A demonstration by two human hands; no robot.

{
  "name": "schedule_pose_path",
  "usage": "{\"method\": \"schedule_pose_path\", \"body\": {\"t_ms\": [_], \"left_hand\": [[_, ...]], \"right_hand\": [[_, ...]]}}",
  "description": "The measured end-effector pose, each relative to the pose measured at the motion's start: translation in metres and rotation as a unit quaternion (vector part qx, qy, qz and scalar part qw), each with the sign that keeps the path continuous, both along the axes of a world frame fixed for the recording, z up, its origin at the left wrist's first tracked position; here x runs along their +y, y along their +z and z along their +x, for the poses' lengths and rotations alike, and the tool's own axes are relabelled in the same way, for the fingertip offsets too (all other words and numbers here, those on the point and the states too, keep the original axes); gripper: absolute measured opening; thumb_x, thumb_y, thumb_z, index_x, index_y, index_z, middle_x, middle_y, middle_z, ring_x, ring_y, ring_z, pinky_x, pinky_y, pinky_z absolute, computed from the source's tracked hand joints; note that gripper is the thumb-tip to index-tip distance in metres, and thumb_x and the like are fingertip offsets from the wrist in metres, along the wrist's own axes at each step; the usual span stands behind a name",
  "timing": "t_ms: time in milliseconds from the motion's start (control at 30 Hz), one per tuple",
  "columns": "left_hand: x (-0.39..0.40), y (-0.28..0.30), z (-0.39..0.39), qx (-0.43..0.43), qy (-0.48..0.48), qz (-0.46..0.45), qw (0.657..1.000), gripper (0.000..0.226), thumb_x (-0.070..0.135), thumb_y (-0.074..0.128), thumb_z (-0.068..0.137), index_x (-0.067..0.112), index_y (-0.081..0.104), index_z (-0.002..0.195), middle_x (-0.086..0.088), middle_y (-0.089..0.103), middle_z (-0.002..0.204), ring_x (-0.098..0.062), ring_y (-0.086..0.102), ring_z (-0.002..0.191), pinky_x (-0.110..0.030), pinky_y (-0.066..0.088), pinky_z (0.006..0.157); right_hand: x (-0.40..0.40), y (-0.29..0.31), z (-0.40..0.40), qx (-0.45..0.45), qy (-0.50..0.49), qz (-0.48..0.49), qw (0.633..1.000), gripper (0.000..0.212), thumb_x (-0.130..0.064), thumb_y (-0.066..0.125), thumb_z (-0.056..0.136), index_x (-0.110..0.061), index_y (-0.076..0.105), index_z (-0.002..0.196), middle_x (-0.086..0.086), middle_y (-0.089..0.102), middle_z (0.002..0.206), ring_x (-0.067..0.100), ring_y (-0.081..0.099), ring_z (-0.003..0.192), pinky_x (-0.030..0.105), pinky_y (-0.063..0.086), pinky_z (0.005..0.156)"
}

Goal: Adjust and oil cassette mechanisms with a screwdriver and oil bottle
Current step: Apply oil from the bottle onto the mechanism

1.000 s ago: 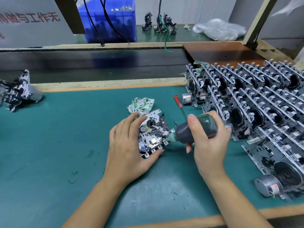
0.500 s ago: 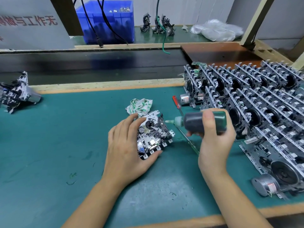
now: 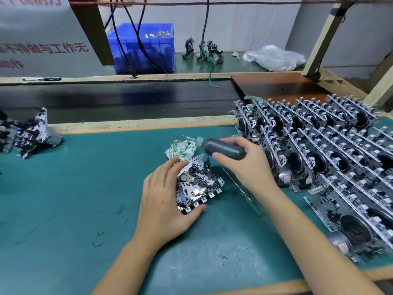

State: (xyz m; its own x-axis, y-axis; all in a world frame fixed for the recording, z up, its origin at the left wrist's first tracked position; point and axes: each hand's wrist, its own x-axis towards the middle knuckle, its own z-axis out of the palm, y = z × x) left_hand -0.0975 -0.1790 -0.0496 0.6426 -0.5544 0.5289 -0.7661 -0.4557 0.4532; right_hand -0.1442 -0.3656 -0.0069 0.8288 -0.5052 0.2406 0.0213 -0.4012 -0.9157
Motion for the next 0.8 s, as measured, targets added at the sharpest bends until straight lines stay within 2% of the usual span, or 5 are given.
{"method": "schedule_pose_path", "body": {"t_ms": [233, 467, 633, 700, 800], "left_hand": [[0.0, -0.004, 0.005, 0.014, 0.002, -0.022, 1.0, 0.08, 0.056, 0.064, 0.066, 0.022, 0.037, 0.134, 0.012, 0.039, 0.132, -0.014, 0.041, 0.124, -0.026, 0.025, 0.104], [0.001, -0.005, 0.006, 0.01, -0.006, -0.027, 1.0, 0.08, 0.057, 0.064, 0.068, 0.022, 0.038, 0.134, 0.012, 0.04, 0.134, -0.012, 0.04, 0.127, -0.028, 0.026, 0.104], [0.001, -0.005, 0.006, 0.02, -0.015, -0.025, 0.999, 0.08, 0.058, 0.066, 0.067, 0.024, 0.038, 0.134, 0.009, 0.042, 0.135, -0.009, 0.038, 0.128, -0.026, 0.024, 0.107], [0.001, -0.005, 0.007, 0.017, -0.023, -0.028, 0.999, 0.079, 0.056, 0.066, 0.067, 0.024, 0.039, 0.134, 0.011, 0.04, 0.136, -0.008, 0.038, 0.128, -0.022, 0.022, 0.107], [0.0, -0.004, 0.008, 0.034, -0.049, -0.037, 0.998, 0.079, 0.055, 0.067, 0.067, 0.023, 0.039, 0.133, 0.01, 0.04, 0.138, -0.002, 0.037, 0.126, -0.024, 0.025, 0.106]], "right_hand": [[-0.008, 0.001, 0.029, -0.035, -0.009, 0.118, 0.992, 0.04, -0.005, 0.072, 0.078, -0.025, 0.046, 0.102, -0.009, 0.068, 0.101, 0.013, 0.062, 0.095, 0.021, 0.047, 0.084], [-0.002, -0.022, 0.05, 0.126, 0.001, -0.092, 0.988, 0.04, -0.022, 0.064, 0.09, -0.012, 0.044, 0.124, 0.006, 0.057, 0.122, 0.023, 0.055, 0.11, 0.038, 0.043, 0.096], [0.003, -0.016, 0.021, 0.04, -0.07, -0.18, 0.98, 0.028, -0.028, 0.061, 0.089, -0.021, 0.043, 0.109, -0.003, 0.05, 0.109, 0.014, 0.051, 0.092, 0.034, 0.043, 0.083], [0.001, -0.016, -0.006, 0.052, -0.007, -0.244, 0.968, 0.022, -0.042, 0.047, 0.093, -0.024, 0.045, 0.105, -0.008, 0.049, 0.099, 0.013, 0.05, 0.085, 0.033, 0.039, 0.077], [-0.002, -0.021, -0.03, 0.196, 0.143, -0.381, 0.892, 0.064, -0.069, 0.022, 0.084, -0.023, 0.05, 0.118, -0.011, 0.049, 0.107, 0.011, 0.044, 0.102, 0.029, 0.035, 0.085]]}}
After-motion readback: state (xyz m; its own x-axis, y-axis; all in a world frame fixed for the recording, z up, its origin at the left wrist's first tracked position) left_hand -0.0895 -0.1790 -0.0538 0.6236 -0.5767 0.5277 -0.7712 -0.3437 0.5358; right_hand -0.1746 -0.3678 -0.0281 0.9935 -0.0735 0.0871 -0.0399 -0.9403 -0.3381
